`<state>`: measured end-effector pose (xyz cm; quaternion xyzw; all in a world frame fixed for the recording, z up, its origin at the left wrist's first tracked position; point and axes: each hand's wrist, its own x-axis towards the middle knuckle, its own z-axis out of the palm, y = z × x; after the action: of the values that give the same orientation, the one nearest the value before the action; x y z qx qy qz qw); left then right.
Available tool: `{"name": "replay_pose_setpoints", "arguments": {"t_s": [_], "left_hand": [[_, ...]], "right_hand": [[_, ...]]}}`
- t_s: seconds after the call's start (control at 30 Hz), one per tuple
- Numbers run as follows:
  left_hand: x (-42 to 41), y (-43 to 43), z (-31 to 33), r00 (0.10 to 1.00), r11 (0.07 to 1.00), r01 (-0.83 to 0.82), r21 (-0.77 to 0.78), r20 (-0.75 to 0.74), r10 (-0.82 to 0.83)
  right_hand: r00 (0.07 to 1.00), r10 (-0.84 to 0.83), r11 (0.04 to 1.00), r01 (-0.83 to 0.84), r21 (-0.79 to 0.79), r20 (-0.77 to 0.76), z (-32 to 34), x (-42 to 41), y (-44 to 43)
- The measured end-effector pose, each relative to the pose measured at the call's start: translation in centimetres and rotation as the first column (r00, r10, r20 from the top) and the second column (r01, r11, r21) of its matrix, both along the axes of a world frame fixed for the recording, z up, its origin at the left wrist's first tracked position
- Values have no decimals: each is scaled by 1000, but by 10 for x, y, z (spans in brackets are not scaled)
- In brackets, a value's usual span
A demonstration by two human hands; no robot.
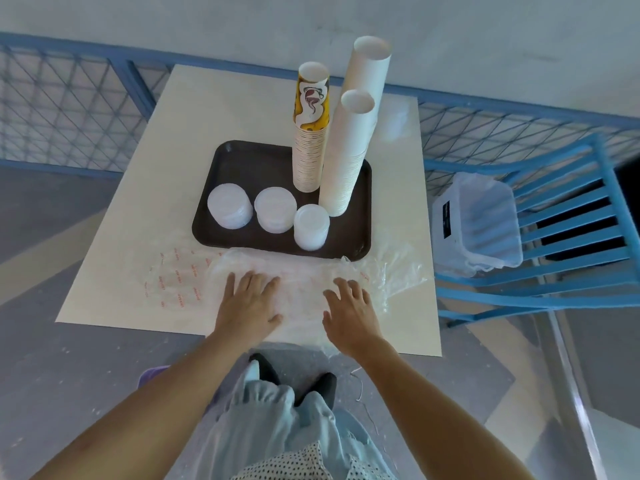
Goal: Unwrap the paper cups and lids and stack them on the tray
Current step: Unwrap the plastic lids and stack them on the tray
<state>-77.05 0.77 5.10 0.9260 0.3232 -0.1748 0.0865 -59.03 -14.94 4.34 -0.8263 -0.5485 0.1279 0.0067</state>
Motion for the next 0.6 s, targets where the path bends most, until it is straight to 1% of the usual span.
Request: {"name": "replay_pose_setpoints", "arguments": {"t_s": [0.07,0.17,0.23,0.3,0.33,0.4,0.5,0.6], "left_hand": [[4,-5,11,997,999,-33,19,66,32],[11,-13,26,955,996,-87,-14,284,87],[21,-14,38,887,986,-117,-122,434,159],[37,-13,55,806,947,-111,-301,530,263],[46,-13,64,773,922,-92,-376,557,305],[68,-14,81,721,888,-48,-458,599,348],[100,-17,104,644,853,-14,-521,647,407],[134,-18,125,609,820,42,-571,665,432]], "right_hand": [[999,-27,999,28,43,-21,7,0,-2],[992,-105,974,115,193,-63,19,5,-1],[983,-165,936,181,302,-76,31,11,4],[968,-233,887,253,387,-99,45,20,11],[959,-260,864,281,418,-109,51,25,14],[943,-309,827,330,455,-122,63,37,19],[920,-363,768,384,512,-146,80,58,24],[904,-383,711,418,565,-187,95,85,22]]}}
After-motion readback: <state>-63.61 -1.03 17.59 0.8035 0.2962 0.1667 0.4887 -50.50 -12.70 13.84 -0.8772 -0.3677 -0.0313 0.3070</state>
